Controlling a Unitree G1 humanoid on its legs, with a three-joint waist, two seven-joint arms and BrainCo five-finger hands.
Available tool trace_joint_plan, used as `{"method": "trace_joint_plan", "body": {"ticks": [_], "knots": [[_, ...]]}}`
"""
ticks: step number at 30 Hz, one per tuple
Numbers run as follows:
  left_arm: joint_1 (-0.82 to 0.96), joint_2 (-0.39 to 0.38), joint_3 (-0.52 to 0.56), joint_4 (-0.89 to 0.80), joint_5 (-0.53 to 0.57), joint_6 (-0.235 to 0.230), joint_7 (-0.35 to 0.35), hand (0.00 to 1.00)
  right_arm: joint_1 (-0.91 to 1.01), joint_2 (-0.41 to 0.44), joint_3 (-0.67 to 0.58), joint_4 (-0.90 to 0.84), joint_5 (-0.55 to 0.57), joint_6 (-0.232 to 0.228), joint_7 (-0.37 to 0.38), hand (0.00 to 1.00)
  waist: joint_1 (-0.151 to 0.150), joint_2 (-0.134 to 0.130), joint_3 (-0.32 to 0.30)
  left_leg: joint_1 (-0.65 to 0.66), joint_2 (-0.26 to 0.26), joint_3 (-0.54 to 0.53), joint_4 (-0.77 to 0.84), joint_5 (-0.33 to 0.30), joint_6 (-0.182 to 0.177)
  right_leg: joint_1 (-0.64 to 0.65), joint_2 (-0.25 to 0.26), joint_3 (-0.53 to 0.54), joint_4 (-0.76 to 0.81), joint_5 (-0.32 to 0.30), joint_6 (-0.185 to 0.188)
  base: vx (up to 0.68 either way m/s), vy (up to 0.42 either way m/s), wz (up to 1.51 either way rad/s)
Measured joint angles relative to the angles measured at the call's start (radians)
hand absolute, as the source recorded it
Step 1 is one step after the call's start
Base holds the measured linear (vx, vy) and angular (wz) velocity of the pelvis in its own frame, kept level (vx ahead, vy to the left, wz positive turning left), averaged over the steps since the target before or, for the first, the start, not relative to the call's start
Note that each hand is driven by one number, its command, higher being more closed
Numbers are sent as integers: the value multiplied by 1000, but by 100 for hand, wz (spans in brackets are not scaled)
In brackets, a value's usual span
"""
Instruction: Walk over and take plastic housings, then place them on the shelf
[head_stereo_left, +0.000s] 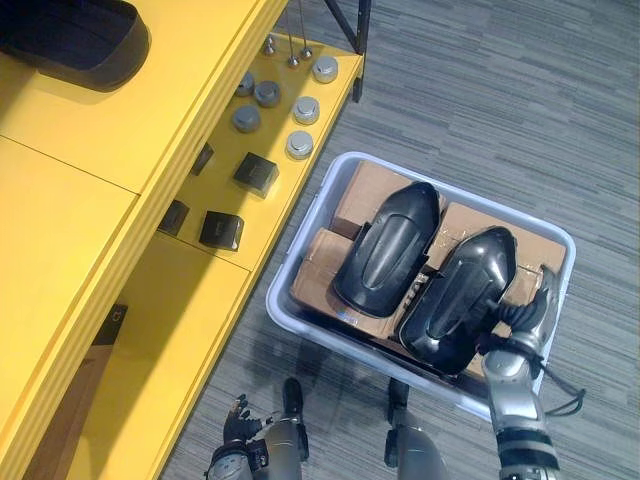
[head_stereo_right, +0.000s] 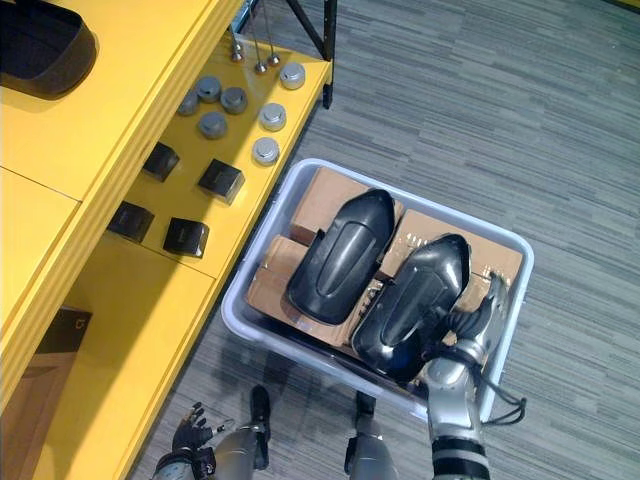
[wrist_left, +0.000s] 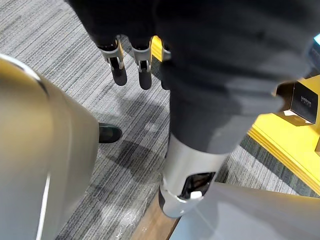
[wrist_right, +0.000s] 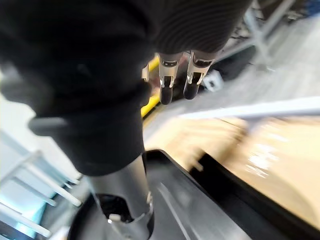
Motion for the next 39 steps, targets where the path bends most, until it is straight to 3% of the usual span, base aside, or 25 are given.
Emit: {"method": "trace_joint_plan", "body": {"ticks": [7, 8, 12, 16, 20, 23, 27, 30, 34, 35, 39], "knots": [[-7, -2, 0, 17, 0, 5, 5, 0, 51, 61, 15, 30, 51, 4, 16, 0, -3, 6, 3, 0, -1, 3, -2, 2, 1, 0, -1, 6, -5, 3, 0, 0, 0, 0], [-7, -2, 0, 19, 0, 7, 6, 0, 45, 62, 17, 67, 57, 7, 17, 100, -2, 6, 3, 0, -2, 3, -6, 4, 2, 0, -1, 6, -9, 5, 1, 0, 0, 0], [-11, 0, 0, 34, 0, 7, 8, 0, -49, 46, -43, 204, 64, 19, -13, 100, 0, 9, 4, 0, -10, 1, -14, 10, 4, 2, -8, 4, -15, 10, 4, -12, 26, 3], [-21, 6, -3, 61, -5, 6, 8, 0, -248, -92, -150, 450, 173, 19, -20, 100, 12, 15, 6, -2, -18, -4, -13, 17, 8, 6, -15, -6, -15, 16, 6, -47, 36, 8], [-30, 7, -18, 88, -27, 8, 4, 0, -398, -253, -148, 666, 280, 4, 23, 100, 19, 45, 11, -39, -23, -29, 5, 23, 8, -9, -18, -21, -13, 22, 5, -63, 26, 15], [-34, 5, -17, 88, -39, 9, 1, 0, -428, -309, -114, 734, 303, -9, 62, 100, 28, 68, 18, -51, -22, -41, 19, 24, 8, -10, -18, -36, -11, 24, 5, -35, 18, 8], [-34, 4, -8, 76, -44, 10, -4, 0, -412, -325, -59, 708, 297, -9, 117, 100, 26, 69, 19, -54, -17, -44, 35, 23, 8, -5, -14, -36, -6, 24, 5, -1, 4, 2], [-15, -3, 13, 5, -65, 11, -18, 0, -298, -309, 37, 545, 214, 11, 158, 100, 22, 66, 21, -26, -10, -44, 35, 20, 6, 23, -9, -37, -7, 24, 4, 0, 0, 0], [59, -6, 13, -243, -80, 16, -34, 0, -101, -247, 59, 312, 42, 28, 213, 100, 12, 63, 19, 61, -8, -45, 14, 16, 0, 106, -6, -41, -17, 16, 5, -8, 2, 0], [90, -5, 15, -348, -80, 14, -53, 0, -31, -244, 58, 258, -22, 30, 230, 100, 11, 57, 0, 91, -11, -43, -6, 15, -2, 128, -8, -43, -19, 9, 11, 0, 0, 0], [151, 11, 27, -535, -81, 18, -97, 0, 64, -237, 45, 139, -98, 38, 258, 100, -17, 24, -73, 163, -16, -27, -66, 24, -3, 178, -11, -37, -47, 7, 14, 24, 5, -6]]}}
